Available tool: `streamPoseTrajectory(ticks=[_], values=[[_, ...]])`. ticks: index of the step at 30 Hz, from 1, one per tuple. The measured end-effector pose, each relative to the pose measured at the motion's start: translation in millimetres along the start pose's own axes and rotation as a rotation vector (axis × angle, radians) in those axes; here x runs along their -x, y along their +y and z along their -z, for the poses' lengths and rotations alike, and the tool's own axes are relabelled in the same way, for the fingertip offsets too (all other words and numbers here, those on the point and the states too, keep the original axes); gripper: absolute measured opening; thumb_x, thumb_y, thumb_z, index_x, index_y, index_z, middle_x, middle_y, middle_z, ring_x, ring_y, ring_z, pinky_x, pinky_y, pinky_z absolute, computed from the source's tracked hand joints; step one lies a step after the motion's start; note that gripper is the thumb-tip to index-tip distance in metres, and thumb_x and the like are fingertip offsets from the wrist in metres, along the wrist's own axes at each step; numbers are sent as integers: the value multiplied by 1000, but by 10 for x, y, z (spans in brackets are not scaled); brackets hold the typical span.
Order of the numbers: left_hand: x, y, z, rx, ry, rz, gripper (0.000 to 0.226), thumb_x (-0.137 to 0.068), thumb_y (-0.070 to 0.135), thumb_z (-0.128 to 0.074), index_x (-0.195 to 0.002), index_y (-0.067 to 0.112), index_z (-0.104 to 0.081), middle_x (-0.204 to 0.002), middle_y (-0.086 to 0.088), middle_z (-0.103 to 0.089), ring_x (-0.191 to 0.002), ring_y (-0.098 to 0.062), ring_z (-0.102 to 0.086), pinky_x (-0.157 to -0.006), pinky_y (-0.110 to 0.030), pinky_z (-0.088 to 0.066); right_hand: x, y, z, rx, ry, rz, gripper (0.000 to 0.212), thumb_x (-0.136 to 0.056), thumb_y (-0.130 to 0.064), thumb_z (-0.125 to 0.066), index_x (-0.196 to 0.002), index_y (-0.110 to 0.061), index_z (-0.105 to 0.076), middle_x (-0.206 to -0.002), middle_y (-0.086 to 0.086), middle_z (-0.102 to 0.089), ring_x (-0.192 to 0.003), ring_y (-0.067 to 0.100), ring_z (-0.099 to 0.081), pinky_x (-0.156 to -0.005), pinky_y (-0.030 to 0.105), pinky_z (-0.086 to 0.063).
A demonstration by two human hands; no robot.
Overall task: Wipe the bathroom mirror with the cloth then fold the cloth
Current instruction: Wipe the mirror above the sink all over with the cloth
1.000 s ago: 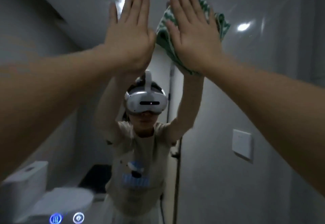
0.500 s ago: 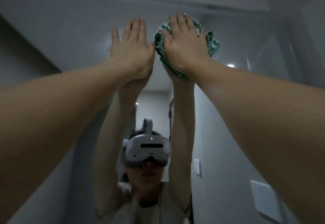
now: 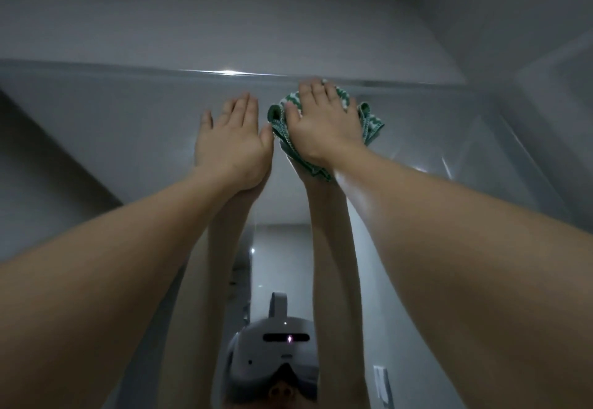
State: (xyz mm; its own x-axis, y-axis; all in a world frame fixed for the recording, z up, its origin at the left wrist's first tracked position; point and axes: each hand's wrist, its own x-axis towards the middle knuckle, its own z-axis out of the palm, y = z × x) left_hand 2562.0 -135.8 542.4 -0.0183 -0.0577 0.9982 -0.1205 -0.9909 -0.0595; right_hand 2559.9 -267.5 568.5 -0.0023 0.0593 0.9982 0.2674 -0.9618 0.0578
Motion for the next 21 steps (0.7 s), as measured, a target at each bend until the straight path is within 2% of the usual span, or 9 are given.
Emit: streamPoseTrajectory(ticks=[10, 21], values=[[282, 12, -3, -11, 20, 37, 60, -100, 43, -17, -151, 14, -7, -159, -2, -3, -145, -17, -2, -117, -44, 2, 306, -4, 9, -23, -23, -19, 57, -101, -44, -12, -152, -18, -4, -160, 2, 2, -146, 17, 5, -115, 44, 7], [1075, 177, -1, -9, -13, 65, 57, -101, 36, -13, -151, 12, 0, -159, -3, 3, -145, -20, 1, -117, -45, 3, 973, -41, 3, -14, -76, -31, 56, -102, -44, -13, -151, -19, -2, -159, 3, 5, -146, 17, 8, -115, 45, 8]])
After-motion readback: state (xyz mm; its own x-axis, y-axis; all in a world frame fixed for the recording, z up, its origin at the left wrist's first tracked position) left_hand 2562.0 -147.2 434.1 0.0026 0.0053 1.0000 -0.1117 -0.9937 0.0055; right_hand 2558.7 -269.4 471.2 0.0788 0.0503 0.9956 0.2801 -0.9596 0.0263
